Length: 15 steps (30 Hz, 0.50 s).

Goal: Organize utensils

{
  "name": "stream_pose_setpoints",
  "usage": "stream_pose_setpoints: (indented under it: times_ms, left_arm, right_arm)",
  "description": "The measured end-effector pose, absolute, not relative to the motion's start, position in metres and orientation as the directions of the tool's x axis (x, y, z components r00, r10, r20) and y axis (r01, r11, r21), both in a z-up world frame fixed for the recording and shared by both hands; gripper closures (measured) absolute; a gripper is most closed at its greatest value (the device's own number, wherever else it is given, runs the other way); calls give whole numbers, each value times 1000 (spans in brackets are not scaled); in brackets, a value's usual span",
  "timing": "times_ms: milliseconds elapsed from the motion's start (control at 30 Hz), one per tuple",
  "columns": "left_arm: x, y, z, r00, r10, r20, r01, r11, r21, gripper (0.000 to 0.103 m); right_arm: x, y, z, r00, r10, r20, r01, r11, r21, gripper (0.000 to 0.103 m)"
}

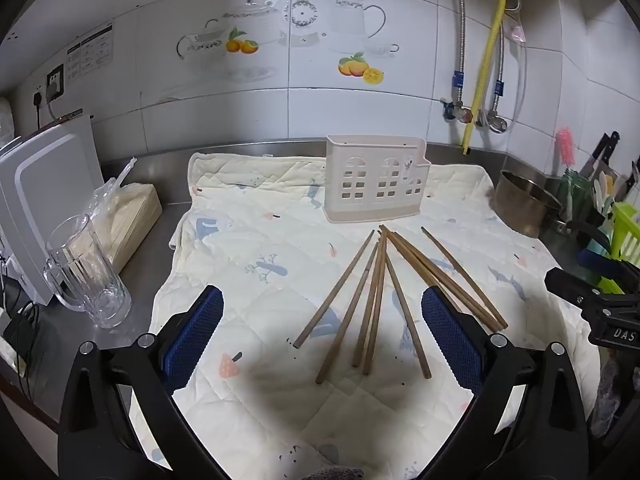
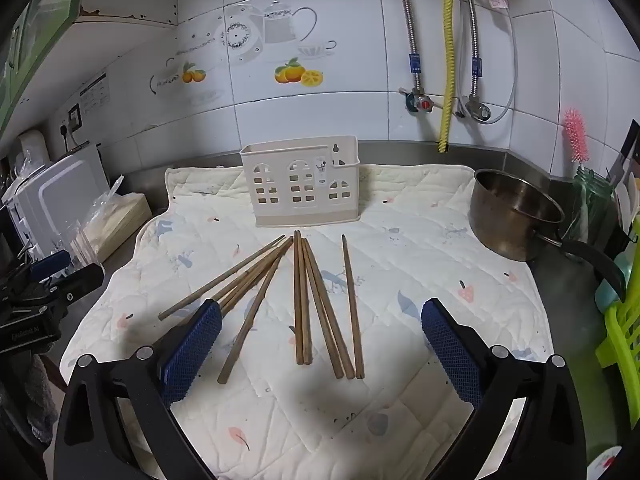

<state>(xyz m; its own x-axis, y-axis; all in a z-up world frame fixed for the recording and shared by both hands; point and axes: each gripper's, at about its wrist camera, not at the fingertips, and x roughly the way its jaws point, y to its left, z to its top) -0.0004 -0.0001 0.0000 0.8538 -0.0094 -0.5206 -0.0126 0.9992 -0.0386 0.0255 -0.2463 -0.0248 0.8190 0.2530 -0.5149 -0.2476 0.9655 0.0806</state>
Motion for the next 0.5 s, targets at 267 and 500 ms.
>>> stream_pose_setpoints:
  times_ms: [267,500]
  left_arm:
    - [-5,-2,1,854,-16,-521,3,1000,-26,5]
    - [-4,-1,-4,849,-2,-528,-15,999,-29,5]
  right_arm:
    - [23,-243,-24,815,254,-521,-252,965,76,6]
    - [25,-239,-25,812,250,-527,-256,965,64,6]
